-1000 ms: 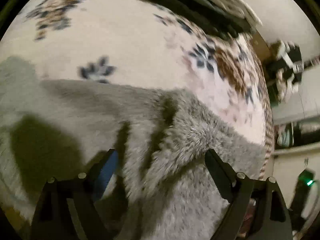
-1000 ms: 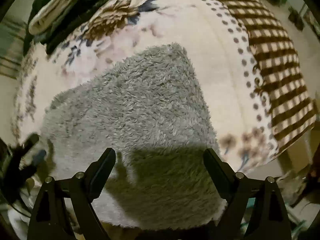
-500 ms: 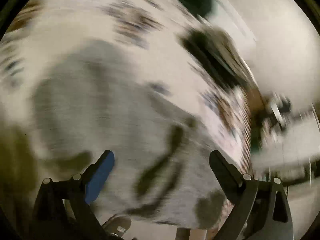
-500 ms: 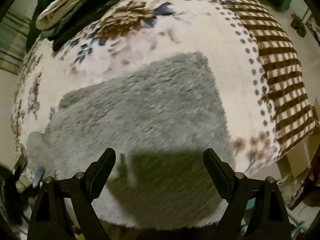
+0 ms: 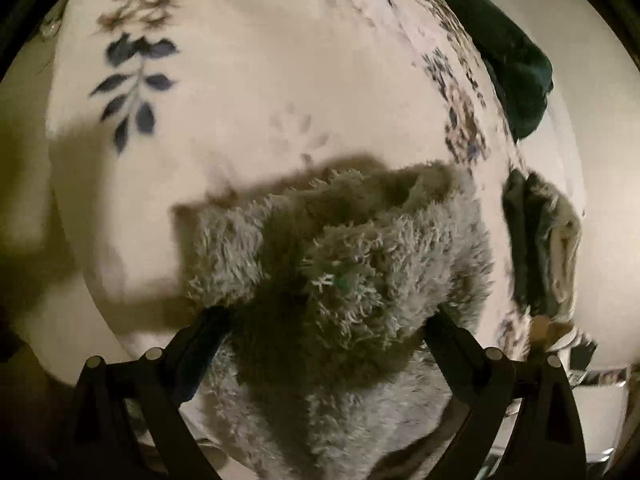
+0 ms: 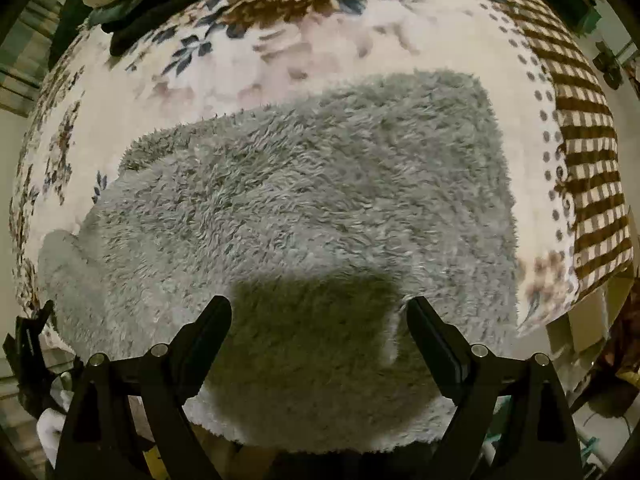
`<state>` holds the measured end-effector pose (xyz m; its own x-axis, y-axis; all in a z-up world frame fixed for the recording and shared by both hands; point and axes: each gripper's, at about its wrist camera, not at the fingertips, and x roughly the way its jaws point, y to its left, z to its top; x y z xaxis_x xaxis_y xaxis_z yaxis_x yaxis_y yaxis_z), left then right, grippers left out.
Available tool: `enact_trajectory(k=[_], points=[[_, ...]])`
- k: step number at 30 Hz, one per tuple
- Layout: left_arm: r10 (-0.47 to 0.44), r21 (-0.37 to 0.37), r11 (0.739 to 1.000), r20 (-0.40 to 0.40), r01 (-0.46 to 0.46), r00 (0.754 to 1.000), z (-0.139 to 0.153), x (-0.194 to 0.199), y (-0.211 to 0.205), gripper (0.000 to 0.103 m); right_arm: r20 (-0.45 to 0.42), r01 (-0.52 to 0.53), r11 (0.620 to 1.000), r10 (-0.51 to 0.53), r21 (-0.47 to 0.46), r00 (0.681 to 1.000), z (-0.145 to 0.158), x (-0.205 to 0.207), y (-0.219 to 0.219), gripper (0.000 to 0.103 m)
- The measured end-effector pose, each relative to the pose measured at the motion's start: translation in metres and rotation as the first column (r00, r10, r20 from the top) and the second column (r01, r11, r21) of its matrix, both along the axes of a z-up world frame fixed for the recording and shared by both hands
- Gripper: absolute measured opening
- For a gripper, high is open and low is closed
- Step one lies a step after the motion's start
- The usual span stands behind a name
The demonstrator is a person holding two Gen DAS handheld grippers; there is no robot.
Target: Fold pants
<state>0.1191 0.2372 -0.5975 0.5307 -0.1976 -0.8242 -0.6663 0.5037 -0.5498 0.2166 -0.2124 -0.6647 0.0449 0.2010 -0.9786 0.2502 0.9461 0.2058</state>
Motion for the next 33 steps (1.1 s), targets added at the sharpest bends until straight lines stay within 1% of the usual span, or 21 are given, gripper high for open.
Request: enact_trajectory(k=[1, 3, 4, 6, 7, 9, 11, 12, 13, 15, 16, 18, 19, 20, 21, 24, 27, 29, 30, 31, 33], points=[[-0.009, 0.005, 1.000, 0.025, 0.009, 1.000, 0.002, -0.001, 0.001, 0.090, -0.006, 0.003, 1.000, -0.003, -0.003, 1.000, -0.001, 0.001, 0.001, 0.091], [-0.007, 0.021, 1.000, 0.067, 0.006, 0.998, 0.008, -0.011, 0.007, 0.041, -0.011, 0.007, 1.000, -0.007, -0.002, 1.000, -0.003, 0.002, 0.004, 0.091], [0.001, 0.016, 1.000, 0.069, -0.002, 0.998, 0.008, -0.016, 0.012, 0.019, -0.013, 0.008, 1.000, -0.008, -0.003, 1.000, -0.004, 0.002, 0.006, 0.091], [0.034, -0.002, 0.999, 0.068, -0.034, 0.997, 0.003, -0.029, 0.024, 0.019, -0.017, 0.007, 1.000, -0.007, 0.000, 1.000, -0.007, 0.004, 0.011, 0.091], [0.050, -0.063, 0.997, 0.080, -0.045, 0.996, -0.006, -0.035, 0.030, 0.022, -0.018, 0.006, 1.000, -0.006, 0.002, 1.000, -0.008, 0.004, 0.013, 0.091], [0.085, -0.144, 0.987, 0.106, -0.069, 0.991, -0.014, -0.038, 0.032, 0.028, -0.018, 0.003, 1.000, -0.002, 0.007, 1.000, -0.009, 0.006, 0.016, 0.091], [0.067, -0.164, 0.985, 0.115, -0.047, 0.991, -0.016, -0.035, 0.033, 0.057, -0.016, 0.002, 1.000, -0.001, 0.017, 1.000, -0.010, 0.006, 0.019, 0.091], [0.059, -0.175, 0.984, 0.141, -0.033, 0.988, -0.014, -0.030, 0.032, 0.067, -0.015, 0.003, 1.000, -0.003, 0.021, 1.000, -0.012, 0.010, 0.025, 0.091], [0.056, -0.194, 0.981, 0.178, -0.020, 0.982, -0.013, -0.025, 0.031, 0.084, -0.014, 0.004, 1.000, -0.004, 0.025, 1.000, -0.012, 0.010, 0.027, 0.091], [0.057, -0.210, 0.977, 0.191, -0.016, 0.980, -0.014, -0.016, 0.030, 0.084, -0.014, 0.002, 1.000, -0.002, 0.025, 1.000, -0.012, 0.011, 0.030, 0.091], [0.061, -0.210, 0.977, 0.189, -0.020, 0.980, -0.016, -0.014, 0.031, 0.082, -0.015, 0.000, 1.000, 0.000, 0.023, 1.000, -0.013, 0.011, 0.030, 0.091], [0.081, -0.197, 0.980, 0.223, -0.036, 0.971, -0.013, -0.014, 0.030, 0.080, -0.019, 0.006, 1.000, -0.005, 0.027, 1.000, -0.016, 0.013, 0.033, 0.091], [0.078, -0.177, 0.983, 0.239, -0.036, 0.968, -0.009, -0.016, 0.029, 0.049, -0.020, 0.010, 0.999, -0.009, 0.031, 1.000, -0.017, 0.012, 0.032, 0.091], [0.064, -0.159, 0.987, 0.253, -0.023, 0.965, -0.006, -0.020, 0.027, 0.012, -0.020, 0.015, 0.999, -0.014, 0.036, 1.000, -0.017, 0.012, 0.032, 0.091], [0.044, -0.134, 0.991, 0.258, -0.010, 0.965, -0.002, -0.020, 0.025, 0.013, -0.018, 0.020, 0.999, -0.019, 0.041, 1.000, -0.018, 0.013, 0.031, 0.091], [-0.013, -0.033, 0.999, 0.321, 0.025, 0.947, 0.023, -0.021, 0.016, 0.012, -0.004, 0.027, 0.998, -0.027, 0.060, 1.000, -0.016, 0.011, 0.025, 0.091], [-0.080, 0.045, 0.997, 0.389, 0.067, 0.918, 0.065, -0.021, -0.005, 0.012, 0.012, 0.026, 0.997, -0.027, 0.077, 1.000, -0.013, 0.006, 0.017, 0.091], [-0.129, 0.080, 0.991, 0.433, 0.104, 0.892, 0.094, -0.020, -0.023, 0.012, 0.025, 0.031, 0.995, -0.034, 0.090, 0.999, -0.010, 0.001, 0.009, 0.091], [-0.166, 0.113, 0.985, 0.453, 0.128, 0.876, 0.113, -0.019, -0.037, 0.012, 0.029, 0.035, 0.995, -0.038, 0.097, 0.999, -0.009, -0.001, 0.004, 0.091], [-0.208, 0.135, 0.978, 0.488, 0.162, 0.848, 0.135, -0.021, -0.055, 0.012, 0.029, 0.040, 0.994, -0.043, 0.101, 0.999, -0.008, -0.004, -0.002, 0.091], [-0.286, 0.187, 0.958, 0.526, 0.219, 0.801, 0.167, -0.023, -0.092, 0.012, 0.029, 0.057, 0.992, -0.061, 0.115, 0.998, -0.004, -0.010, -0.017, 0.091]])
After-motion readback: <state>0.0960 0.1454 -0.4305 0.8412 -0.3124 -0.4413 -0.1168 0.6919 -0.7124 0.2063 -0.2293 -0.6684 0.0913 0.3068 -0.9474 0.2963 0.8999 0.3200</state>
